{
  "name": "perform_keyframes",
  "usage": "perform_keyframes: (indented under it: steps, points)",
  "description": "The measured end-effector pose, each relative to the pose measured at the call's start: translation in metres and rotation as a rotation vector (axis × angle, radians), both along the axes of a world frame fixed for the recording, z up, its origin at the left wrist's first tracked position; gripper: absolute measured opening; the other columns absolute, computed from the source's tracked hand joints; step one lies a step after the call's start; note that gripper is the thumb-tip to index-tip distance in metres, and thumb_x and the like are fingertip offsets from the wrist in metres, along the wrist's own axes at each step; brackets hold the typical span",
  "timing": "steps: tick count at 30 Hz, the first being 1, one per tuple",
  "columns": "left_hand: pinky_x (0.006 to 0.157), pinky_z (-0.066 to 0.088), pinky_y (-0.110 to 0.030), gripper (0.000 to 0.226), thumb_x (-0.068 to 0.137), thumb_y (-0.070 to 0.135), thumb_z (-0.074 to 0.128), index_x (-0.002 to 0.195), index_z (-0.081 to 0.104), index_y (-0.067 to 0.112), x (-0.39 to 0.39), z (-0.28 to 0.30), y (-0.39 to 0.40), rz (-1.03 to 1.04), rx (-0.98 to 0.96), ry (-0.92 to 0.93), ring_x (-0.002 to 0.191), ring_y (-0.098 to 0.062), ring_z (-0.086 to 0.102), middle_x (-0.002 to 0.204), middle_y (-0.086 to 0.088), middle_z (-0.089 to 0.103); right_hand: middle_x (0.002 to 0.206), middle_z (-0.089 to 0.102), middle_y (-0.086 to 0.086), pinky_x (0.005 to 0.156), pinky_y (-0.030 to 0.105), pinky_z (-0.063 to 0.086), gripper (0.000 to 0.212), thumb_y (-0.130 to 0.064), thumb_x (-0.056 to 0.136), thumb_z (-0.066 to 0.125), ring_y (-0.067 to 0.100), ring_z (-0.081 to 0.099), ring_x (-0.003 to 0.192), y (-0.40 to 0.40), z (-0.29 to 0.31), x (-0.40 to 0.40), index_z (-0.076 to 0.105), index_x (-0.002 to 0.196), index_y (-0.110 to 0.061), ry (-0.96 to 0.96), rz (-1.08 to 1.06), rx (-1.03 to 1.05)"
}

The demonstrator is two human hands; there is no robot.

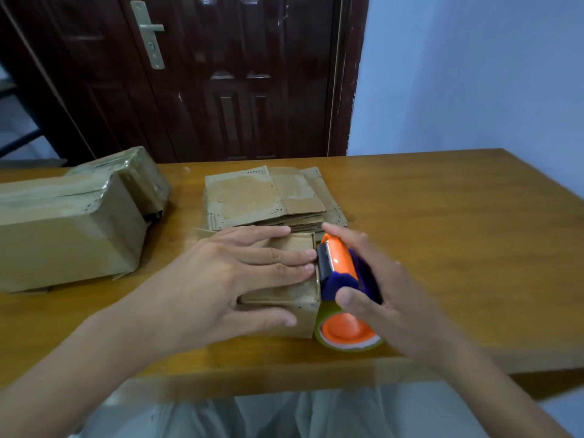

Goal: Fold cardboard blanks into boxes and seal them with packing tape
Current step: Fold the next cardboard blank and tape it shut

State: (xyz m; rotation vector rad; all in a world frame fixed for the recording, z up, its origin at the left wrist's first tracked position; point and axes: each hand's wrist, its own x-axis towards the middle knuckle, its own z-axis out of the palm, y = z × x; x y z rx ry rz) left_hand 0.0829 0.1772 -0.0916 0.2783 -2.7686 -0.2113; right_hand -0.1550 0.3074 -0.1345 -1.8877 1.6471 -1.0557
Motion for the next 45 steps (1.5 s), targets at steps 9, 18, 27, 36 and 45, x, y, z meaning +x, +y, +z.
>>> perform_keyframes:
  steps: [9, 18, 27, 36, 45]
  points:
    - [0.118, 0.042, -0.042, 0.062, 0.094, 0.073, 0.06, 0.146, 0.059, 0.039, 0.003, -0.015, -0.012, 0.047, 0.045, -0.045, 0.149, 0.002, 0.036, 0.155, 0.025, 0.049, 0.12, 0.064, -0.018, 0.062, 0.011, 0.046, 0.082, -0.084, 0.093, 0.035, -0.003, 0.058, 0.077, 0.004, -0.003, -0.021, 0.01, 0.163, -0.05, 0.47, -0.071, -0.046]
    - [0.119, 0.041, -0.045, 0.057, 0.095, 0.065, 0.06, 0.144, 0.062, 0.036, -0.004, -0.009, -0.013, -0.027, -0.038, 0.002, 0.152, -0.007, 0.035, 0.154, 0.025, 0.05, 0.119, 0.064, -0.02, 0.058, 0.013, 0.045, 0.085, -0.094, 0.087, 0.02, 0.001, 0.055, 0.074, -0.002, 0.01, -0.024, -0.004, 0.159, -0.057, 0.698, -0.018, 0.022]
    - [0.115, 0.044, -0.039, 0.048, 0.092, 0.042, 0.071, 0.127, 0.065, 0.011, 0.006, -0.015, 0.012, 0.105, 0.198, 0.691, 0.147, -0.025, 0.046, 0.16, -0.005, 0.044, 0.105, 0.052, -0.03, 0.064, 0.019, 0.041, 0.076, -0.092, 0.086, 0.021, 0.0, 0.053, 0.084, -0.028, 0.13, 0.001, -0.001, 0.154, -0.068, 0.873, 0.051, -0.072]
    - [0.103, 0.053, -0.028, 0.076, 0.082, 0.082, 0.062, 0.142, 0.036, 0.043, 0.015, -0.075, 0.022, 0.258, 0.781, 0.949, 0.141, -0.015, 0.051, 0.149, 0.023, 0.048, 0.099, 0.05, -0.02, 0.062, 0.028, 0.038, 0.071, -0.087, 0.091, 0.032, 0.01, 0.046, 0.088, -0.089, 0.149, 0.074, 0.012, 0.155, -0.065, 1.201, 0.279, 0.027]
    - [0.087, 0.054, -0.017, 0.077, 0.085, 0.078, 0.061, 0.143, 0.04, 0.03, 0.007, -0.083, 0.022, 0.285, 0.722, 1.088, 0.117, -0.01, 0.066, 0.133, 0.019, 0.061, 0.088, 0.052, -0.017, 0.069, 0.034, 0.049, 0.073, -0.088, 0.089, 0.029, 0.01, 0.051, 0.083, -0.102, 0.153, 0.094, 0.023, 0.155, -0.059, 1.328, 0.33, 0.07]
